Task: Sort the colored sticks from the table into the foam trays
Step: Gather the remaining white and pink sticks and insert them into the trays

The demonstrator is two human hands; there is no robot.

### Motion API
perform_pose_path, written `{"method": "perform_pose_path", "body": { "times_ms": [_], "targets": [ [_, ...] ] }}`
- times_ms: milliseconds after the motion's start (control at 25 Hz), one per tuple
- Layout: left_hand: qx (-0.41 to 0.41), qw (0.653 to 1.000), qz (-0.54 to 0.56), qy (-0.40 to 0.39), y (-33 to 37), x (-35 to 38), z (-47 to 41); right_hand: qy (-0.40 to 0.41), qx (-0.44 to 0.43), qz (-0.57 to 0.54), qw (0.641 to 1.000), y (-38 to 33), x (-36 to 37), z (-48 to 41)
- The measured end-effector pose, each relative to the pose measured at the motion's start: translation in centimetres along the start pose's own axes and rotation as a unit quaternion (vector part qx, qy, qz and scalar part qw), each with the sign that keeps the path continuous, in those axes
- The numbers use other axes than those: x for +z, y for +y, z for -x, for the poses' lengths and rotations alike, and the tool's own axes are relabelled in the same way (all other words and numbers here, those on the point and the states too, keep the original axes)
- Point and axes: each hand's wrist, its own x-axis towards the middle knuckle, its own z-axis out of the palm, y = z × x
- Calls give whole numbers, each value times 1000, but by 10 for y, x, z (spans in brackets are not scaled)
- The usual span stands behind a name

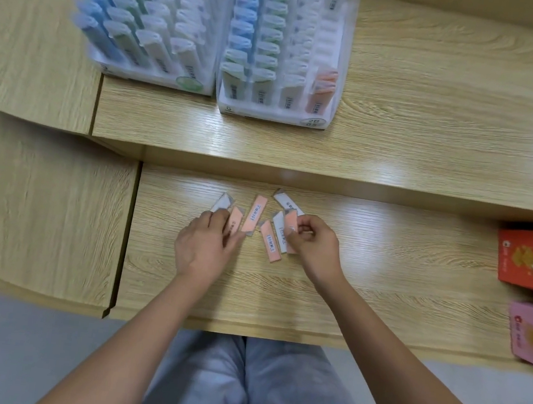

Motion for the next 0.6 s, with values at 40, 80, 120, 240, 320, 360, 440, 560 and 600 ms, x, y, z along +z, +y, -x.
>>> {"method": "perform_pose_path", "body": {
  "times_ms": [40, 80, 120, 240, 320, 360, 440, 560, 600],
  "targets": [
    [-13, 1000, 7, -2, 5, 2, 1, -5, 1, -8, 1000, 0, 0, 1],
    [-23, 1000, 8, -9, 11, 3, 2, -9, 2, -17, 1000, -1, 0, 3],
    [-34, 999, 4, -19, 16, 5, 1, -13, 4, -23, 1000, -2, 0, 4],
    [-39, 998, 21, -50, 22, 5, 0, -36, -5, -26, 999, -5, -3, 9],
    [-23, 995, 77, -65, 18, 0, 2, -50, -19, -29, 998, -13, -7, 14],
    [-13, 990, 121, -64, 16, -5, 4, -63, -29, -34, 997, -17, -11, 18],
    [20, 979, 197, -42, 19, -23, 14, -92, -71, -29, 993, -30, -22, 27],
    [99, 969, 227, 5, 35, -59, 21, -87, -145, -29, 985, -60, -40, 38],
    [118, 964, 238, 22, 42, -70, 19, -76, -161, -41, 983, -73, -46, 40]
  ]
}}
